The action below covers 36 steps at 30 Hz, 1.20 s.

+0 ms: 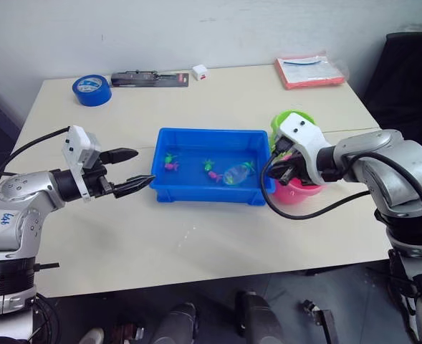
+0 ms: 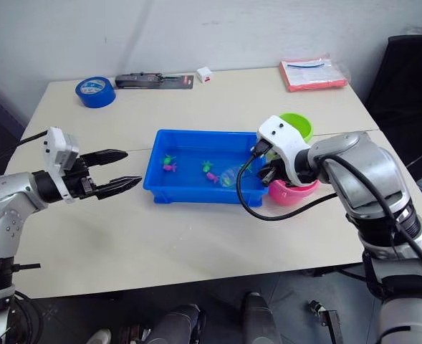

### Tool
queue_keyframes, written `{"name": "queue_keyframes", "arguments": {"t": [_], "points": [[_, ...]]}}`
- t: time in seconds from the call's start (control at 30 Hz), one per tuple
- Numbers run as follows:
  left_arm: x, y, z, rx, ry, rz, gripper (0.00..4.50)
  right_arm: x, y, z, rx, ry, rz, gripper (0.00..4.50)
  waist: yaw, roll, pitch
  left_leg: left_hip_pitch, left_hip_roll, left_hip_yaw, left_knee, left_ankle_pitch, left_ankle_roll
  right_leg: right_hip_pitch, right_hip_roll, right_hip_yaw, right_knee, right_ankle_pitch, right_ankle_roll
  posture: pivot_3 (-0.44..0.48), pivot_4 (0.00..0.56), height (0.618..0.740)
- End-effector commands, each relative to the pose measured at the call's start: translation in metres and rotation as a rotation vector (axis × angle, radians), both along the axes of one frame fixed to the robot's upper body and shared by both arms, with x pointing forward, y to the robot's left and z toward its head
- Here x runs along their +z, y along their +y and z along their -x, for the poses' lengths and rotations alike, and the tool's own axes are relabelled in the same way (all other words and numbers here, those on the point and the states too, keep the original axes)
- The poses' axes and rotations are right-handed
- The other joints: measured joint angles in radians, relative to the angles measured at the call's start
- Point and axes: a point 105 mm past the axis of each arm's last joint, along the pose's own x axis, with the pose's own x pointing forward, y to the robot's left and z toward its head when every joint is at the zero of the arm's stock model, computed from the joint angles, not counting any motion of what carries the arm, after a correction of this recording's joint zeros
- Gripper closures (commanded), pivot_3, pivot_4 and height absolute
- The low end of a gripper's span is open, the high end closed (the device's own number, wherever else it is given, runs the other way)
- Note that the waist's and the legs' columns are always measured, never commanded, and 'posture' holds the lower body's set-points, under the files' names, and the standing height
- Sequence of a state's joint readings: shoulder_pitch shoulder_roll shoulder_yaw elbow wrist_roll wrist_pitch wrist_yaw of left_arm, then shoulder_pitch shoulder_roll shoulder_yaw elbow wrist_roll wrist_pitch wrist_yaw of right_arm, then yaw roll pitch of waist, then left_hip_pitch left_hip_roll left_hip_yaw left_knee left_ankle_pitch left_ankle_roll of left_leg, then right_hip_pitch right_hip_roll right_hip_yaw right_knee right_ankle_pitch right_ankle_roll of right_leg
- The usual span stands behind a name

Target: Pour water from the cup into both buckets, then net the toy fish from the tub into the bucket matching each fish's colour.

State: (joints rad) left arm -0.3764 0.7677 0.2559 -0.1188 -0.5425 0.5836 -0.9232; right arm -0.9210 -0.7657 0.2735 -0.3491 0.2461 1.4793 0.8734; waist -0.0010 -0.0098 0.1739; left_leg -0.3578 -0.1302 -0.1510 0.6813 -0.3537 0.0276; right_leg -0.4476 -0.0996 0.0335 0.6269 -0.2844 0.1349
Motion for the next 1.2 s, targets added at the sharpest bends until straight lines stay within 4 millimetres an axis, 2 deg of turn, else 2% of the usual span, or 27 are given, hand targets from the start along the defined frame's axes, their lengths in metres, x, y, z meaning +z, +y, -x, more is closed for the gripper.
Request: {"name": "queue_keyframes", "arguments": {"t": [0.03, 0.47, 0.57, 0.93, 1.2], "points": [[0.012, -0.002, 0.005, -0.007, -0.052, 0.002, 0.0, 0.008, 0.002, -0.001, 0.022, -0.043, 0.012, 3.71, 0.0, 0.0, 0.0, 0.0, 0.0, 0.0, 0.0, 0.0, 0.0, 0.0, 0.0, 0.0, 0.0, 0.0, 0.0, 0.0, 0.15, 0.74], [0.015, 0.003, 0.014, 0.023, -0.061, 0.012, 0.0, -0.006, 0.008, -0.016, 0.062, -0.041, 0.088, 3.71, -0.001, 0.0, 0.0, 0.0, 0.0, 0.0, 0.0, 0.0, 0.0, 0.0, 0.0, 0.0, 0.0, 0.0, 0.0, 0.0, 0.15, 0.74], [0.015, 0.004, 0.017, 0.032, -0.063, 0.013, 0.0, -0.006, 0.016, -0.02, 0.085, -0.041, 0.075, 3.71, -0.002, 0.0, 0.0, 0.0, 0.0, 0.0, 0.0, 0.0, 0.0, 0.0, 0.0, 0.0, -0.001, 0.0, 0.0, 0.0, 0.15, 0.74], [0.017, 0.008, 0.023, 0.055, -0.065, 0.009, 0.0, -0.01, 0.042, -0.022, 0.132, 0.001, -0.033, 3.71, -0.002, 0.0, 0.0, 0.0, 0.001, 0.0, -0.001, 0.0, 0.0, 0.0, 0.001, 0.0, -0.001, 0.0, 0.0, 0.0, 0.15, 0.74], [0.018, 0.01, 0.024, 0.06, -0.063, 0.003, 0.0, 0.0, 0.051, -0.02, 0.103, 0.051, -0.175, 3.71, -0.001, 0.0, 0.0, 0.0, 0.001, 0.0, -0.001, -0.001, -0.001, -0.001, 0.001, 0.0, -0.001, 0.0, 0.0, 0.0, 0.15, 0.74]]}}
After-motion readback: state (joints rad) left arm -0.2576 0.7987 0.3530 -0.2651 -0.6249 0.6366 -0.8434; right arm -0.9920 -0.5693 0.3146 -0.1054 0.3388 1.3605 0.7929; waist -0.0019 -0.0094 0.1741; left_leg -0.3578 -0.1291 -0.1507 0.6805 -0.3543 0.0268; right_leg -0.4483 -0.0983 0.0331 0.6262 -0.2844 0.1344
